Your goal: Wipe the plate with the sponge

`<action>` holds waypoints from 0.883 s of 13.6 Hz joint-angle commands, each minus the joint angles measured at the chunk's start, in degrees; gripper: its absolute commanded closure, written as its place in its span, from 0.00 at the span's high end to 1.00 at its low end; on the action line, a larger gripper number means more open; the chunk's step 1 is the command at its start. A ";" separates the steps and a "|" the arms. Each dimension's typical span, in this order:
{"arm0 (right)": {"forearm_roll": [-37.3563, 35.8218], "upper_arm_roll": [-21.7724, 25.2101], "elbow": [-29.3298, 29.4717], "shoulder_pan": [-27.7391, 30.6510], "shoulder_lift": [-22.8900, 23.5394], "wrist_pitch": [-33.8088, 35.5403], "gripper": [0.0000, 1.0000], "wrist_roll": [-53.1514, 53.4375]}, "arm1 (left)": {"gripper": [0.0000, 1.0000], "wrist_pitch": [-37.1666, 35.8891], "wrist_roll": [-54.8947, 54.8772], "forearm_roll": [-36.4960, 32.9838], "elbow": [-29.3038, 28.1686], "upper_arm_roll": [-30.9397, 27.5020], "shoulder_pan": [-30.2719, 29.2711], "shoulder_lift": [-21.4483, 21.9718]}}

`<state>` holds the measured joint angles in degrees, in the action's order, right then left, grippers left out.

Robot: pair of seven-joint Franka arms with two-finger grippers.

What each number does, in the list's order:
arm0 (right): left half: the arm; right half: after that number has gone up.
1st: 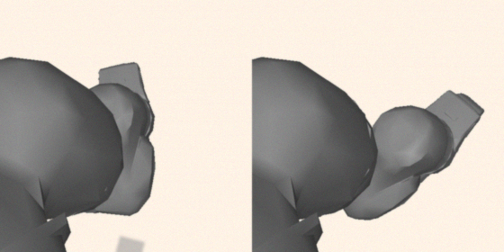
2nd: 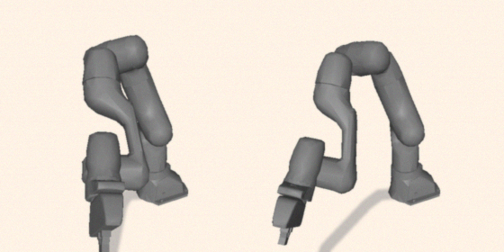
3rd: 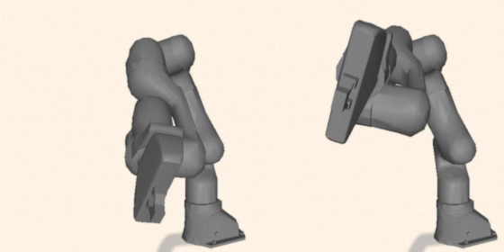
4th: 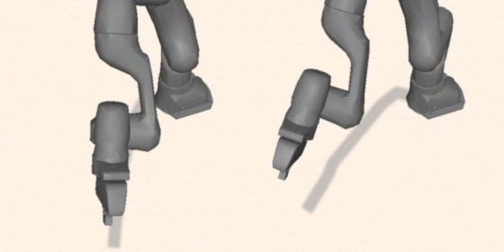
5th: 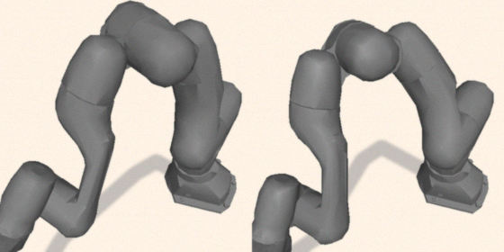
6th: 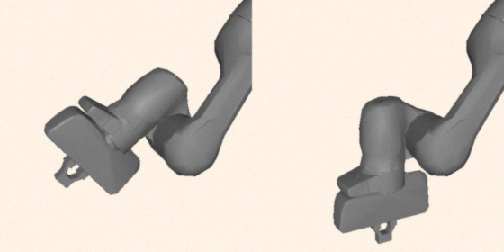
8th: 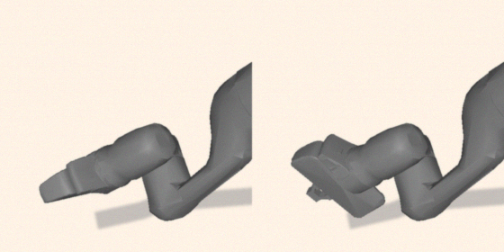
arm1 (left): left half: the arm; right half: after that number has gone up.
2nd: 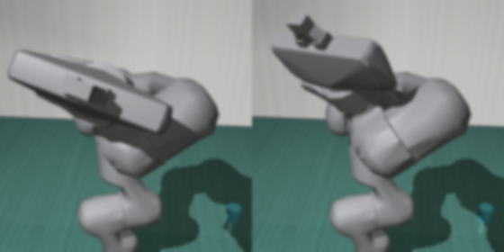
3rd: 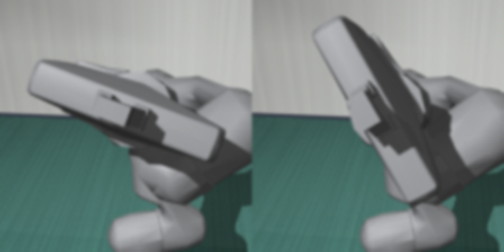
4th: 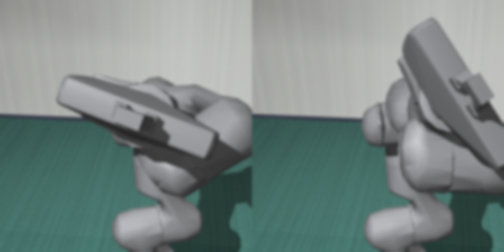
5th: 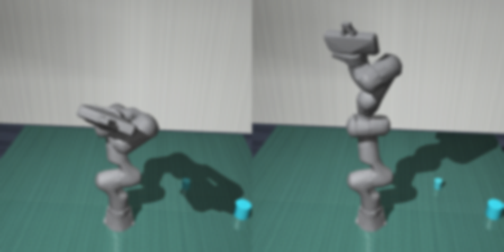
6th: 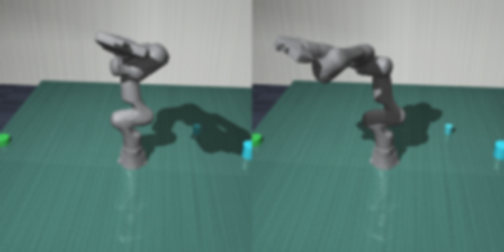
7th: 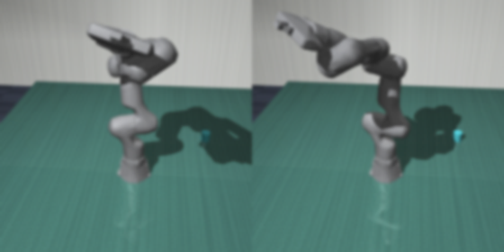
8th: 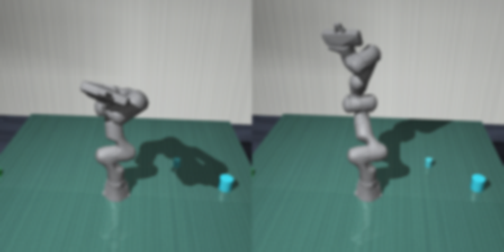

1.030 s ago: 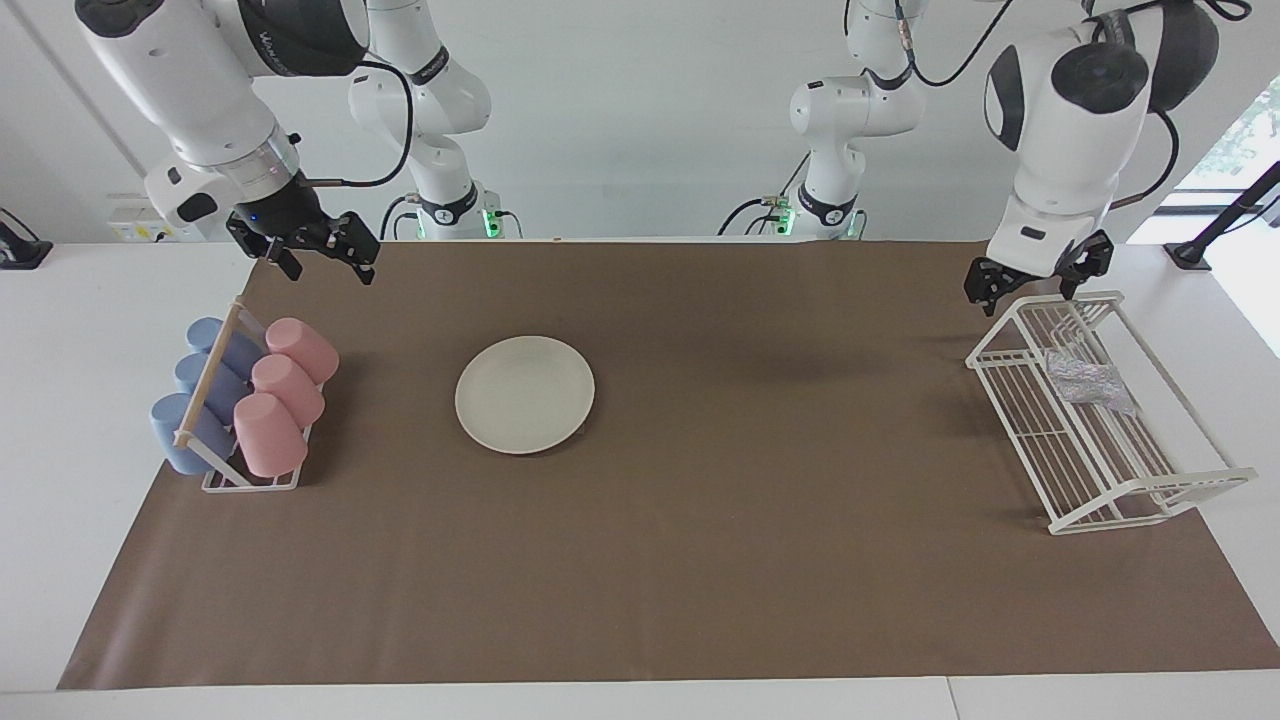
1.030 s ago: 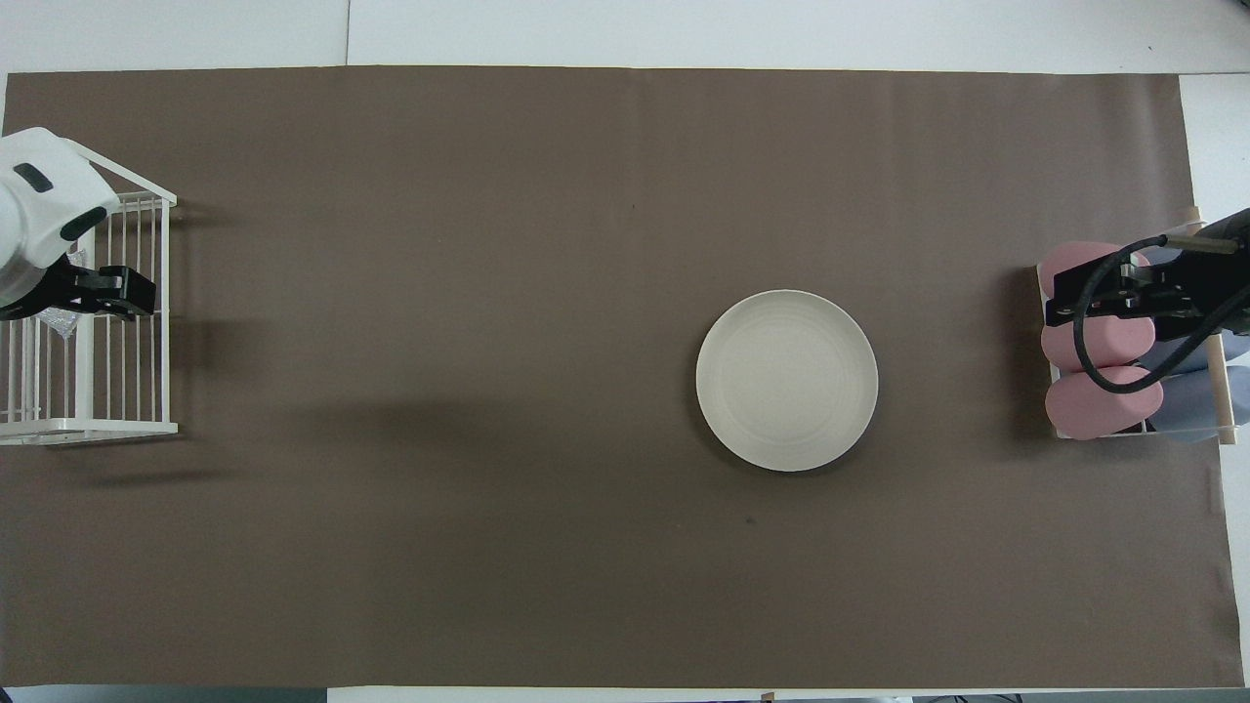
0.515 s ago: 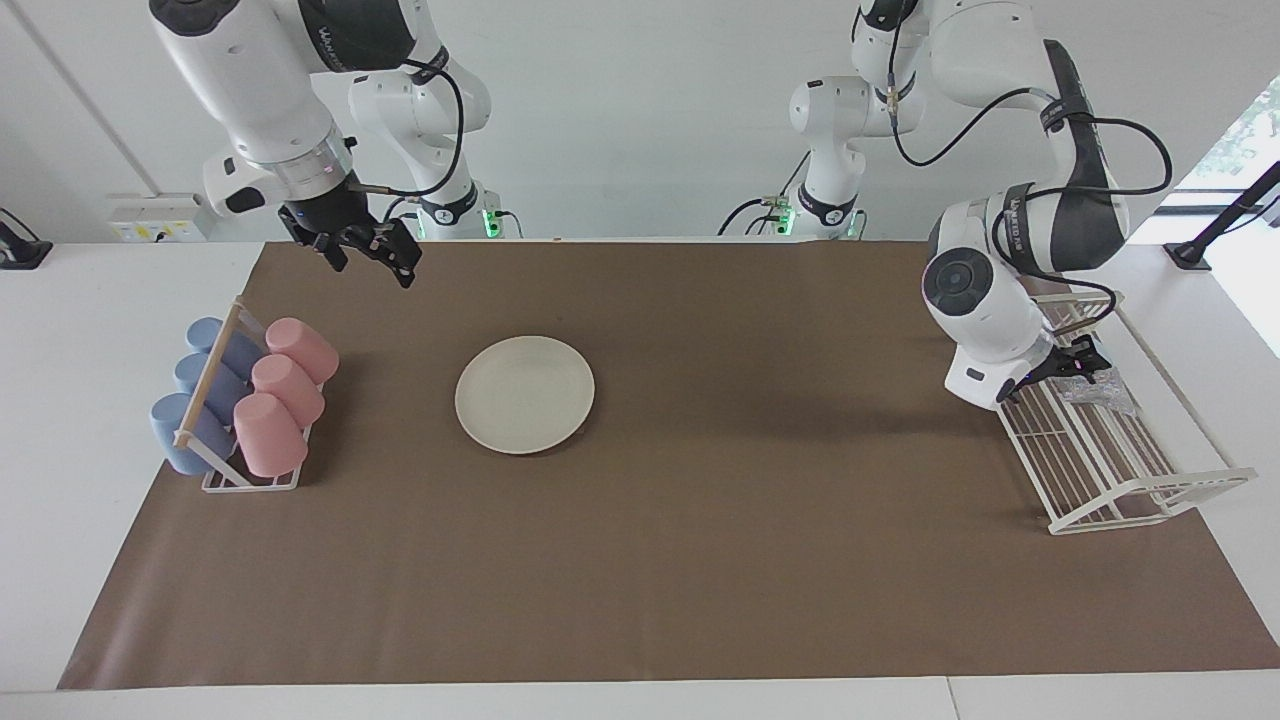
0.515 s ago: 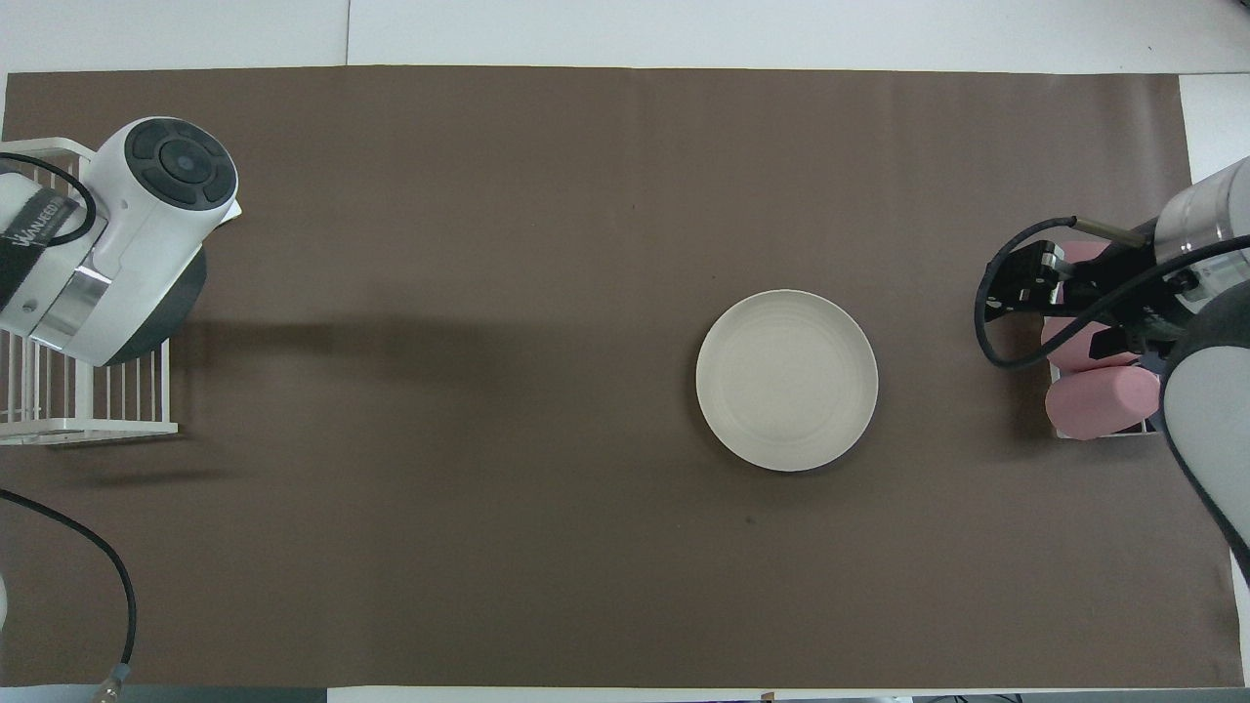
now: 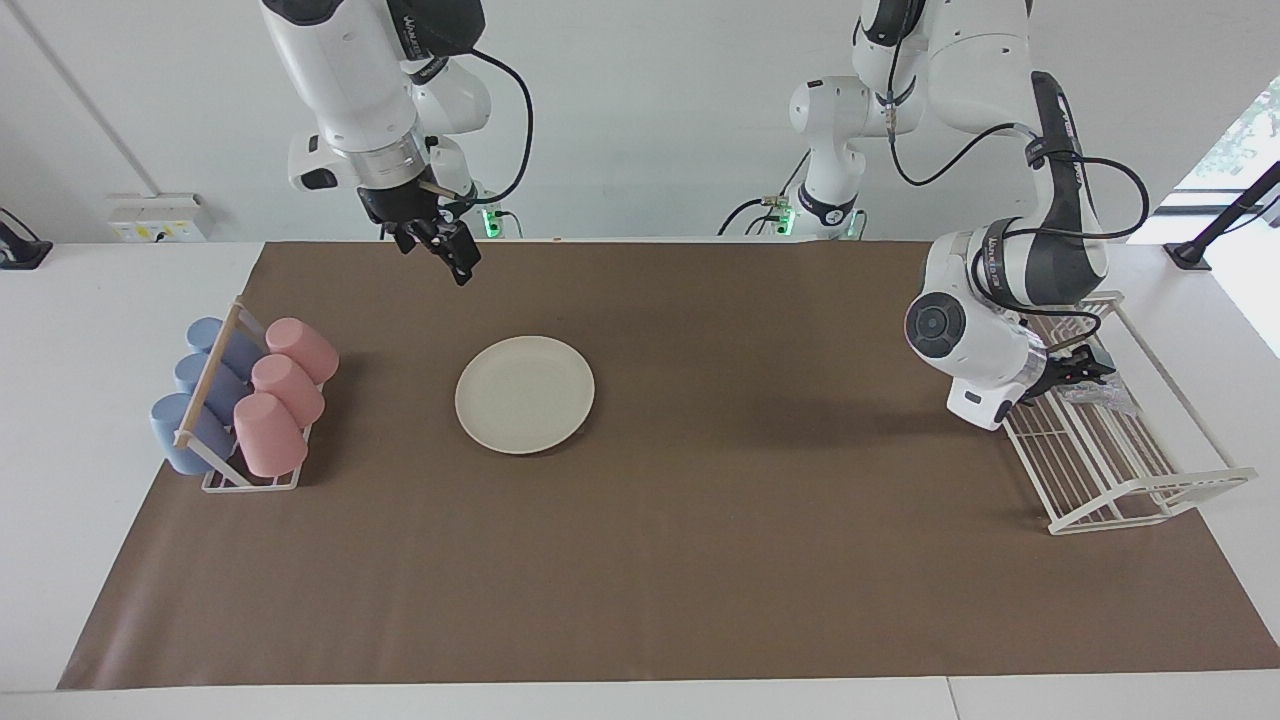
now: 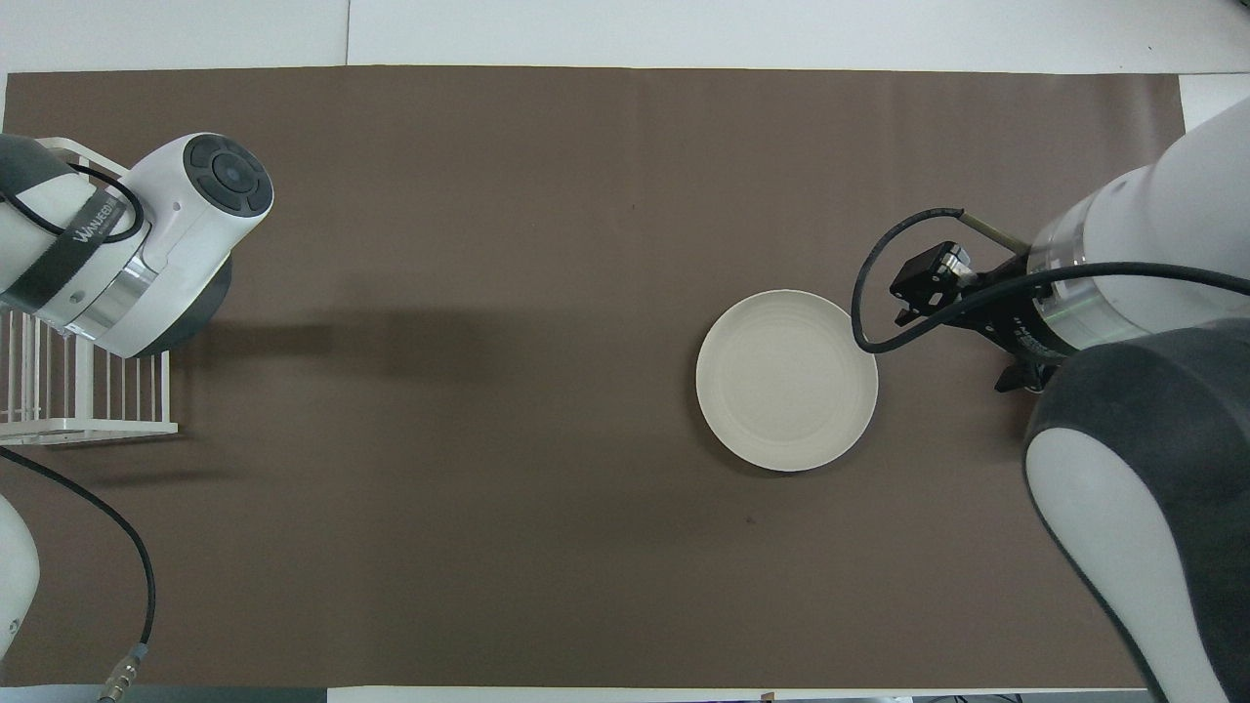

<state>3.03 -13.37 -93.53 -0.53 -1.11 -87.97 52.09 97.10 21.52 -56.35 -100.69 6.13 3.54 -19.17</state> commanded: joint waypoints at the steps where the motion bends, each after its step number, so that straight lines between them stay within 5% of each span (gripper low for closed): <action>1: 0.22 -2.01 -0.16 0.45 -0.64 -1.32 1.00 8.26 | 0.99 -2.36 1.60 -1.13 0.49 -0.24 1.55 0.19; 7: 0.40 -5.00 -0.25 0.45 -0.65 -4.58 1.00 30.14 | 0.68 -1.92 1.86 -1.22 0.40 -0.24 1.47 0.28; 12: 4.27 -5.09 -1.65 0.45 -1.35 -6.77 1.00 36.85 | 0.42 -2.01 1.95 -1.57 0.31 -0.33 1.29 0.36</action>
<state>6.10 -18.14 -93.56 -0.54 -1.22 -92.61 86.63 96.24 22.73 -56.84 -100.57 6.17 4.36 -19.04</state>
